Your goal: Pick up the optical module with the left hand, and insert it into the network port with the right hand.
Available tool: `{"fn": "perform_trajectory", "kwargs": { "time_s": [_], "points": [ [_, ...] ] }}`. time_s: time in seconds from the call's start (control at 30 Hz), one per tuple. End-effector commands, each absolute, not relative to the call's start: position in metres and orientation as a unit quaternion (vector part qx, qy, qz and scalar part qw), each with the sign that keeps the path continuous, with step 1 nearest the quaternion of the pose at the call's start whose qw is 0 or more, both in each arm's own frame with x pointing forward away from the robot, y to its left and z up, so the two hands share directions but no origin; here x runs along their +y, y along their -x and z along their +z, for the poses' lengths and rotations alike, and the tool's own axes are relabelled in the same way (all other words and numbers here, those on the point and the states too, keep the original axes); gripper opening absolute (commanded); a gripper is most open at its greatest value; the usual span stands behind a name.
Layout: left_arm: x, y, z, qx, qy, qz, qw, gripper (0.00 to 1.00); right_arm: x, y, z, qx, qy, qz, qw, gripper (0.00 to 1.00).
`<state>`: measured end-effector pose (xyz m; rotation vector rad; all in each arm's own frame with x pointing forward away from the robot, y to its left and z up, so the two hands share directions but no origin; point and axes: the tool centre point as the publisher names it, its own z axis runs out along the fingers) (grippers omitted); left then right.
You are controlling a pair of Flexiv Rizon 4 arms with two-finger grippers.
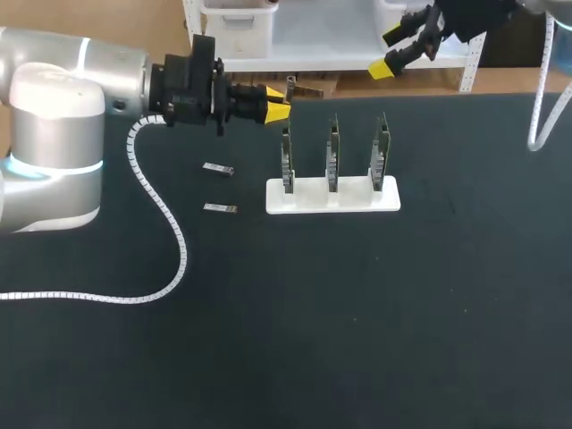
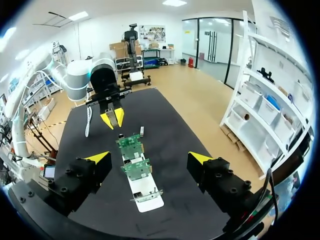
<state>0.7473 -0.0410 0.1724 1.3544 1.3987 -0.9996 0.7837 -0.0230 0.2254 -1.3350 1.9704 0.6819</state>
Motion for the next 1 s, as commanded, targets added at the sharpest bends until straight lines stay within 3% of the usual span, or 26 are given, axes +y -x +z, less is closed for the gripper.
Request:
{"fn": "perform_trajectory", "kwargs": {
  "time_s": [0.03,0.17,0.43,1.0],
  "points": [
    [-0.041,-0.748,0.173,0.569,-0.551,-0.405,0.457,0.0,-0.023,-0.783,0.225,0.752,0.509,0.26,0.328,1.0],
    [-0.041,-0.748,0.173,0.569,-0.551,-0.405,0.457,0.0,-0.011,-0.784,0.24,0.714,0.556,0.245,0.349,1.0],
    [-0.041,-0.748,0.173,0.569,-0.551,-0.405,0.457,0.0,0.023,-0.783,0.247,0.661,0.654,0.243,0.277,1.0],
    [-0.041,-0.748,0.173,0.569,-0.551,-0.405,0.457,0.0,0.068,-0.797,0.217,0.597,0.683,0.285,0.309,1.0]
  ]
}}
